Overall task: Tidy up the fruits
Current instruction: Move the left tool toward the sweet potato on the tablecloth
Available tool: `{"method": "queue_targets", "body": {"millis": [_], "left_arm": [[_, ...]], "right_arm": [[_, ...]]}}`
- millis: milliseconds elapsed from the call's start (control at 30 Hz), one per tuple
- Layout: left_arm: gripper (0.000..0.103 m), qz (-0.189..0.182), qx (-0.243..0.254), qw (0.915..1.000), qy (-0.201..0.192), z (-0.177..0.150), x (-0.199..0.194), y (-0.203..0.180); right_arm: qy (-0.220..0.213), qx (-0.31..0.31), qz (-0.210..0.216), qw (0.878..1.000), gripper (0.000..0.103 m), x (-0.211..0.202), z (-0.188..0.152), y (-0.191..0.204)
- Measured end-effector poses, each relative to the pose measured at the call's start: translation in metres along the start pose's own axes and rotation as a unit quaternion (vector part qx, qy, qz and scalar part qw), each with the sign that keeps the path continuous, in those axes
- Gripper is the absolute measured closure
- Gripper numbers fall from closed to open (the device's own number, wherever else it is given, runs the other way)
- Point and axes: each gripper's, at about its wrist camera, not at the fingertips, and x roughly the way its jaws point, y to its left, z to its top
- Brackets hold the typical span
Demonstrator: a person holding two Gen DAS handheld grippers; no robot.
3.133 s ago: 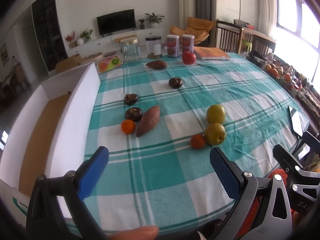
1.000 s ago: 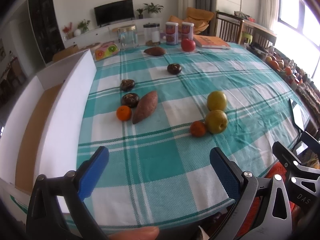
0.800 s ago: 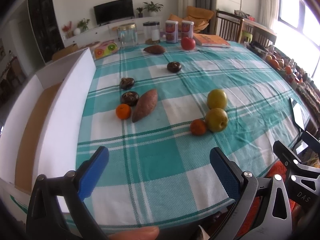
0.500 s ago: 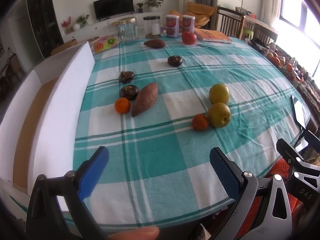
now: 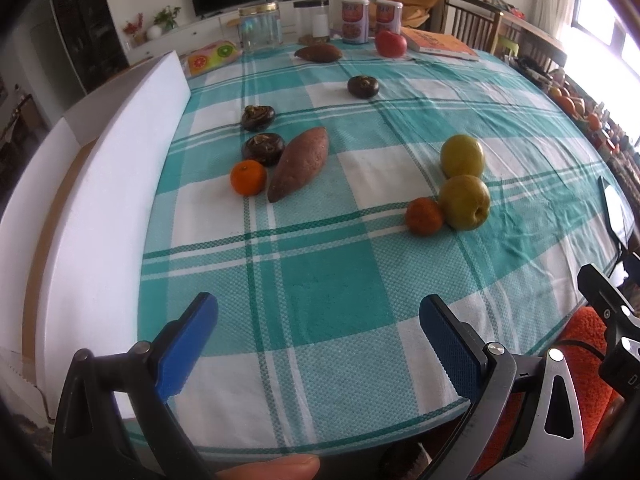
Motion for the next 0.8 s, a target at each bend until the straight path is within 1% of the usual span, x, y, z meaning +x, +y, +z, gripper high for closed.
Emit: {"method": "queue_targets", "body": {"millis": [267, 567, 800], "left_arm": [[0.002, 0.014, 0.000, 0.9998, -0.011, 0.003, 0.002, 0.005], [0.001, 0.039, 0.005, 0.9989, -0.026, 0.005, 0.004, 0.008], [0.001, 0.038, 0.001, 0.9993, -0.003, 0.004, 0.021, 0.009]], "right_arm": [[0.005, -0.013, 0.002, 1.000, 0.000, 0.006, 0.002, 0.011], [0.010, -0.023, 0.006, 1.000, 0.000, 0.012, 0.003, 0.020], [0.003, -0.025, 0.009, 1.000, 0.000, 0.018, 0.006, 0.022]]}}
